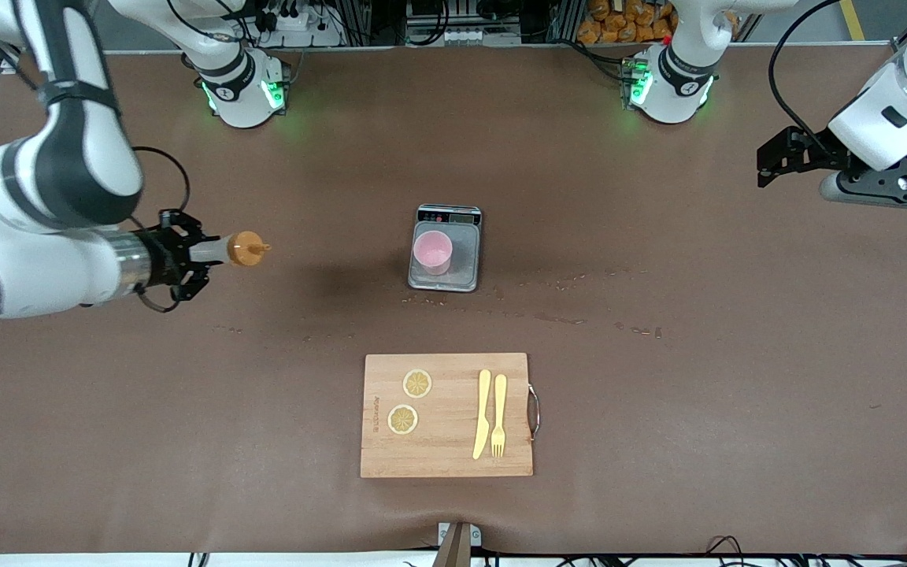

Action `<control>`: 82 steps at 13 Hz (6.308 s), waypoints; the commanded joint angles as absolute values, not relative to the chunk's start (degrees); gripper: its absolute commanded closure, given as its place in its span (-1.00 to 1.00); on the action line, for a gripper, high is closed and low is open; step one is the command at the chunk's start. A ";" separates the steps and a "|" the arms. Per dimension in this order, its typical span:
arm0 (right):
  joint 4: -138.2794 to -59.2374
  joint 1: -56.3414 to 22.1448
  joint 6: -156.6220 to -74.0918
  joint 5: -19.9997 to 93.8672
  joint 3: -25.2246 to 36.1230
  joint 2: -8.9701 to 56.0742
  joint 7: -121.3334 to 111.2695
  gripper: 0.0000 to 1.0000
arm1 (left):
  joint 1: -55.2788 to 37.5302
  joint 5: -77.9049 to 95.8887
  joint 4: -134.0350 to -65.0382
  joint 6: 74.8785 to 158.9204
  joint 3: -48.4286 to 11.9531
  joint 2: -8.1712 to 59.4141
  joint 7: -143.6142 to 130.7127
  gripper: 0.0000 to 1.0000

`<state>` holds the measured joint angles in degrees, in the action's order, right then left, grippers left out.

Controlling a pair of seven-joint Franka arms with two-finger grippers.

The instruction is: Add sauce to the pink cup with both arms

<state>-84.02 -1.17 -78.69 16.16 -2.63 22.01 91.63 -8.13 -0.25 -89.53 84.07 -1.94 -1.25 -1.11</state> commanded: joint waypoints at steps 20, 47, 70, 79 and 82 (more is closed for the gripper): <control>-90.35 32.69 -80.42 36.47 -3.52 44.90 33.23 0.18 | -7.82 1.23 -88.68 84.99 -2.20 -0.88 -1.32 -1.00; -70.32 35.96 -69.80 24.87 -3.78 47.55 34.98 -1.00 | -7.73 1.84 -88.59 85.25 -1.93 -0.88 -2.02 -1.00; -68.71 -2.20 -63.88 13.81 8.70 20.86 19.70 -1.00 | -7.56 1.32 -88.51 85.34 -1.85 -0.70 -1.58 -1.00; -87.97 5.71 -85.06 5.54 -0.97 2.64 10.85 -1.00 | -7.56 1.23 -88.59 85.25 -1.76 -0.88 -1.41 -1.00; -91.76 5.10 -89.47 3.71 -1.49 -0.61 9.23 -1.00 | -7.56 1.23 -88.59 85.25 -1.76 -0.88 -1.41 -1.00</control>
